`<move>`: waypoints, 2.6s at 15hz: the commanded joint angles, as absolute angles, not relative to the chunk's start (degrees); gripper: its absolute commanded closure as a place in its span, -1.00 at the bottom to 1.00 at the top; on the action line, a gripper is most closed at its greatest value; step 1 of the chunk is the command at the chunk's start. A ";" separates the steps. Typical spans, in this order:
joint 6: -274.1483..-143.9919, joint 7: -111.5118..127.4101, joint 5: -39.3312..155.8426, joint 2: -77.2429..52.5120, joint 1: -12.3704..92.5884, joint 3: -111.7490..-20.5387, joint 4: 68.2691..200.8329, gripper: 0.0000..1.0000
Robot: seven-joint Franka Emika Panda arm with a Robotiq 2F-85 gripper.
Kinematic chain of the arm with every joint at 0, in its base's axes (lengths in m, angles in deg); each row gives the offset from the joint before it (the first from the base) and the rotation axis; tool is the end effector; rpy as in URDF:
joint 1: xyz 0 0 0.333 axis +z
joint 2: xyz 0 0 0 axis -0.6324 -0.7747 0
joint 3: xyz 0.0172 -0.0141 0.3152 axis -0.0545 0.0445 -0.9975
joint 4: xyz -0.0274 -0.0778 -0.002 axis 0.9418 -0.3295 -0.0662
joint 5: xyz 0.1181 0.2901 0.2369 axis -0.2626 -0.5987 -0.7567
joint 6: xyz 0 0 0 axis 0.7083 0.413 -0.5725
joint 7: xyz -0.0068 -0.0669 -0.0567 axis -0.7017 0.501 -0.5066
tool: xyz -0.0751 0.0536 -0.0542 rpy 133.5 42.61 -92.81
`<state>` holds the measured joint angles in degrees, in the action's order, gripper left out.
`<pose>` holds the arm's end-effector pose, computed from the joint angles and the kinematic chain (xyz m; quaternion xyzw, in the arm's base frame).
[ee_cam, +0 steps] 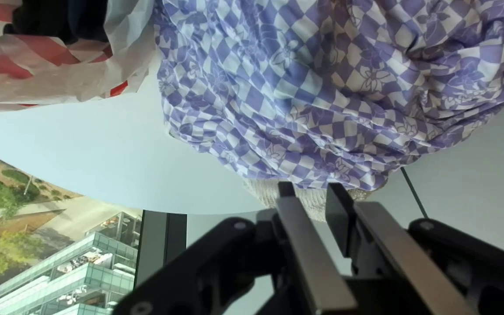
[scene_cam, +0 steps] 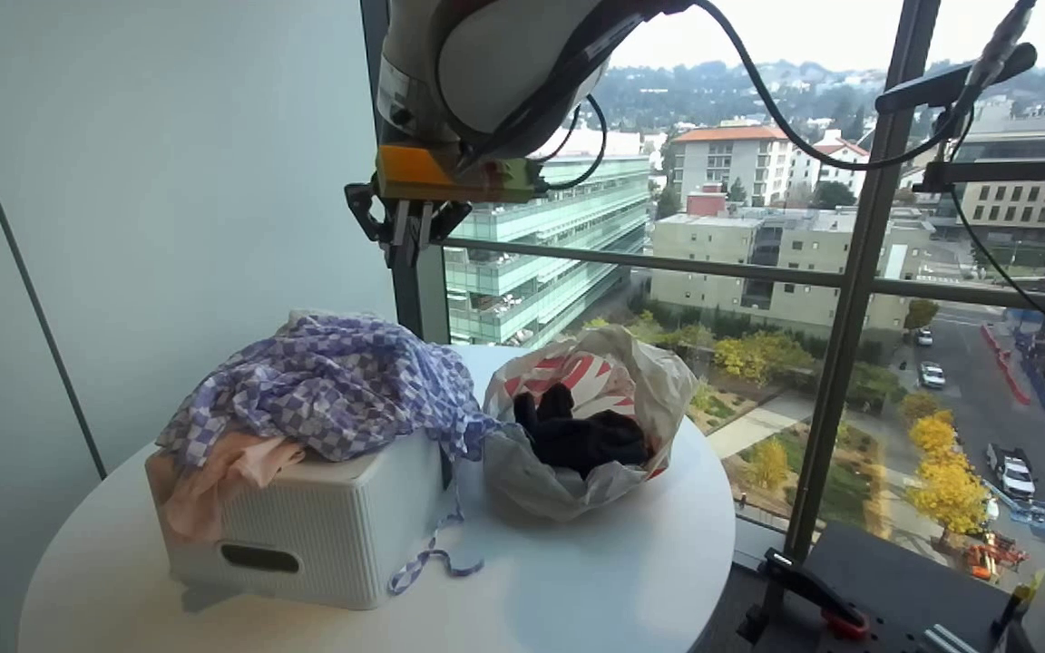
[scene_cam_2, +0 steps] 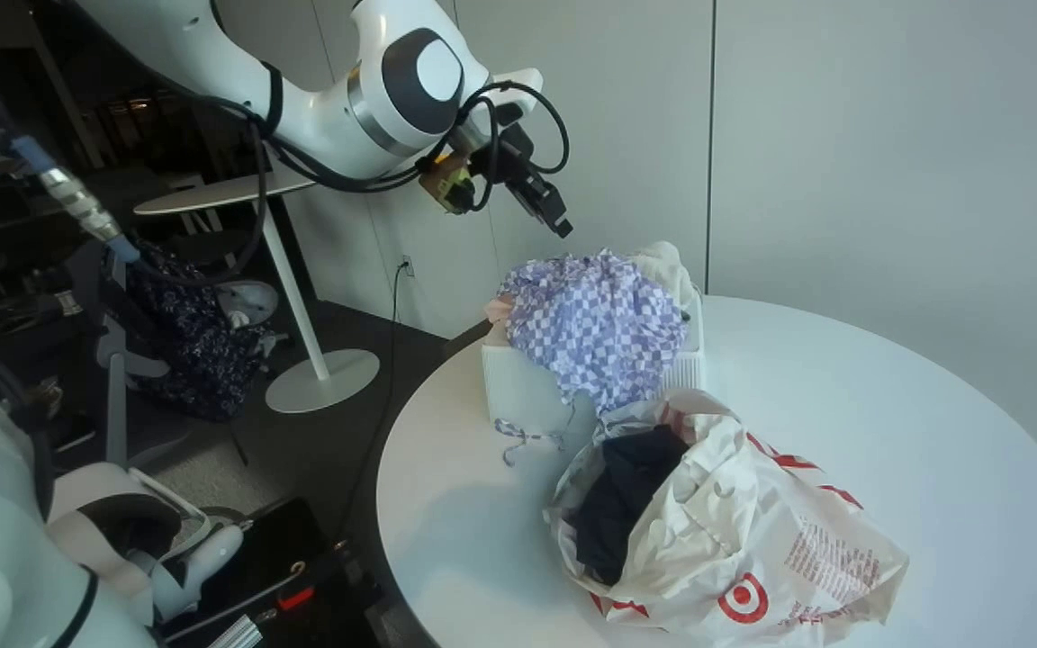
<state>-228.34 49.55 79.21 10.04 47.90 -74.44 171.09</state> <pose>0.5277 0.1359 0.4664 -0.9479 0.1200 -0.2952 0.0055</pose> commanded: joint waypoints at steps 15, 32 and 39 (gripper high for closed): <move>-228.74 42.84 84.94 -9.68 49.66 -72.54 162.21 -0.39; -230.55 38.05 78.50 -3.28 52.02 -72.43 166.92 0.94; -241.33 52.58 89.84 9.46 51.58 -70.60 172.30 0.92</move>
<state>-236.84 45.49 84.98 3.13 51.92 -71.27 168.85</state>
